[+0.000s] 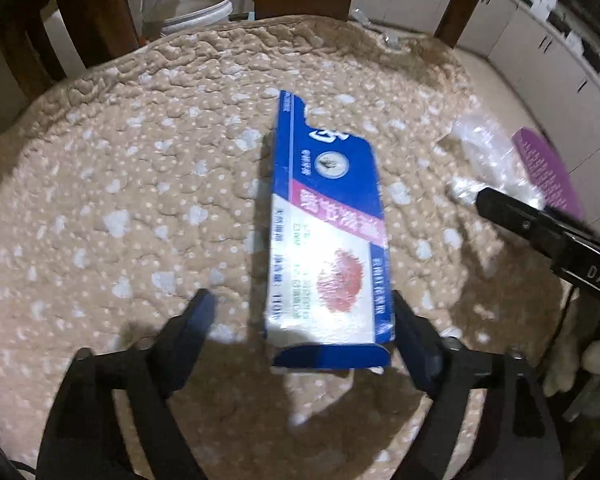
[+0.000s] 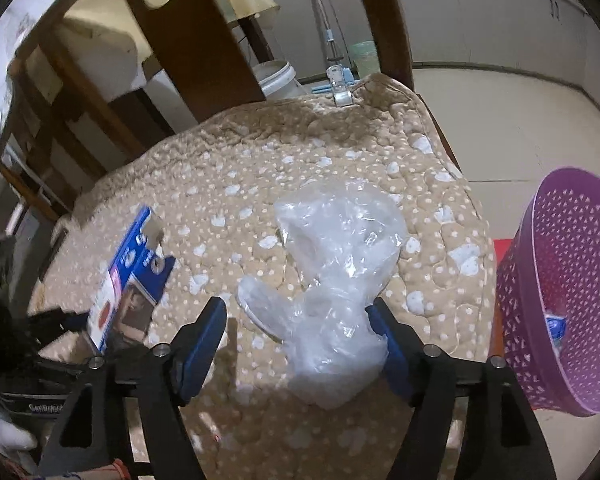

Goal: Collect trash

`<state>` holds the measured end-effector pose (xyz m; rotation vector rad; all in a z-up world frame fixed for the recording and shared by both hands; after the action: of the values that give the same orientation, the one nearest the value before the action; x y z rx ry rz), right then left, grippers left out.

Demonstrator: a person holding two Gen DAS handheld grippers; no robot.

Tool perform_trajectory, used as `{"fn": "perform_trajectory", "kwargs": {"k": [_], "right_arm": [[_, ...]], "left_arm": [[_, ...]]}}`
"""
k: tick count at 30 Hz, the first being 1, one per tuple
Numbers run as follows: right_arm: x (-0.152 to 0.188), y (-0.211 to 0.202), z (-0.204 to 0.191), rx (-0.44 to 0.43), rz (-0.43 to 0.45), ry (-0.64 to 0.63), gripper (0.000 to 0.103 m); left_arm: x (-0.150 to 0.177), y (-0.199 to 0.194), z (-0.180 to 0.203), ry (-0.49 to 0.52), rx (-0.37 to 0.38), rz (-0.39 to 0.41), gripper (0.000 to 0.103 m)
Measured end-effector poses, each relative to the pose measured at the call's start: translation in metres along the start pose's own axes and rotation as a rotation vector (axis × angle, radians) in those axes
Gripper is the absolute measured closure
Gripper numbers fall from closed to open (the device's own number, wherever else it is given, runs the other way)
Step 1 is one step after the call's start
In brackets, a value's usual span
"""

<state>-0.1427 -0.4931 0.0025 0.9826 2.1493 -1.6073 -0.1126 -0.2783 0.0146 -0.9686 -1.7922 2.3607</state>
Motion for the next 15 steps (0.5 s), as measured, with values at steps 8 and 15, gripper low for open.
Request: {"fn": "perform_trajectory", "kwargs": {"k": [8,15], "right_arm": [[-0.001,-0.008,0.031,-0.154,0.059,0.268,0.019],[-0.007,-0.003,0.029,-0.23,-0.022,0.238,0.014]], "left_arm": [[0.014,0.004,0.013,0.057,-0.035,0.081,0.0],[0.014,0.005,0.017,0.113,-0.068,0.06,0.0]]}}
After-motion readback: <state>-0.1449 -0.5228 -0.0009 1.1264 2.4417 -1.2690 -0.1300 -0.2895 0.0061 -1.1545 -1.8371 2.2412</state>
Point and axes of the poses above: each gripper's, at about its wrist camera, not at the fingertips, and y roughly the way its jaws point, z to its right, x to its underside, the point moved 1 cm from there along y, roughly the way its jaws point, and after that the axes turned 6 degrees about z, right-handed, at the moved point
